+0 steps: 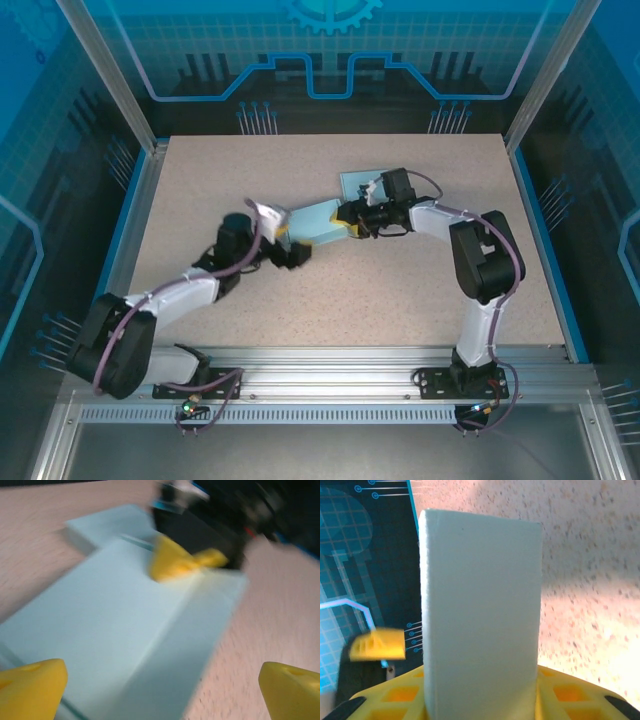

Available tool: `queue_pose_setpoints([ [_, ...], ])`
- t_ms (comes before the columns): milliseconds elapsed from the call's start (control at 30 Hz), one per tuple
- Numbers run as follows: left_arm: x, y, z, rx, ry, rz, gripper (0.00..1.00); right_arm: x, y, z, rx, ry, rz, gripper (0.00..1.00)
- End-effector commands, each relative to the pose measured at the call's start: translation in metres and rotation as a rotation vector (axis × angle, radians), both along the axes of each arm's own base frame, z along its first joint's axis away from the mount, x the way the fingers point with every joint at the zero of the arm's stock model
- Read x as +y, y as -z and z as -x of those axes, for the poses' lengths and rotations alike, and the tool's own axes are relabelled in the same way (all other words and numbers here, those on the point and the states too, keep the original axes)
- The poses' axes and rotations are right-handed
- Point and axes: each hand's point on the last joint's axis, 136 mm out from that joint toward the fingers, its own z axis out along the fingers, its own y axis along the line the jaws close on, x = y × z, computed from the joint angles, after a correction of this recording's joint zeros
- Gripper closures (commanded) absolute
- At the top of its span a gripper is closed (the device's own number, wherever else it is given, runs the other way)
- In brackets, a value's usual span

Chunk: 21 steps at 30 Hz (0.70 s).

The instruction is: Fold the paper box

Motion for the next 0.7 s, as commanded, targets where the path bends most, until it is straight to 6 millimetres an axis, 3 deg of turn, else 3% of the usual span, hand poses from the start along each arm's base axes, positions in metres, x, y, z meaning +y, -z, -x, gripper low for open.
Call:
queue_pose_setpoints([
  [0,-0.002,-0.008,0.003,-0.388,0.051,-0.3,0.01,-0.013,-0.008,0.025,0.138,-0.017,-0.011,0.6],
  [167,-0.003,0.004,0.005,-0.493,0.035,-0.528,0.01,-0.024,-0.01,0.034,0.196,-0.012,-0.022,0.6],
  [267,-0.001,0.016,-0.006,-0.508,0.005,-0.653,0.01,-0.024,-0.014,0.037,0.209,-0.017,-0.029,0.6],
  [400,-0.019,0.029,-0.009,-0.543,0.058,-0.76,0.01,-0.023,-0.016,0.039,0.217,-0.021,-0.034,0.6],
  [533,-0.02,0.022,-0.027,-0.58,-0.037,-0.783,0.04,-0.023,-0.017,0.04,0.213,-0.027,-0.035,0.6],
  [667,-0.021,0.016,-0.034,-0.587,-0.061,-0.789,0.16,-0.024,-0.014,0.043,0.219,-0.032,-0.031,0.6],
])
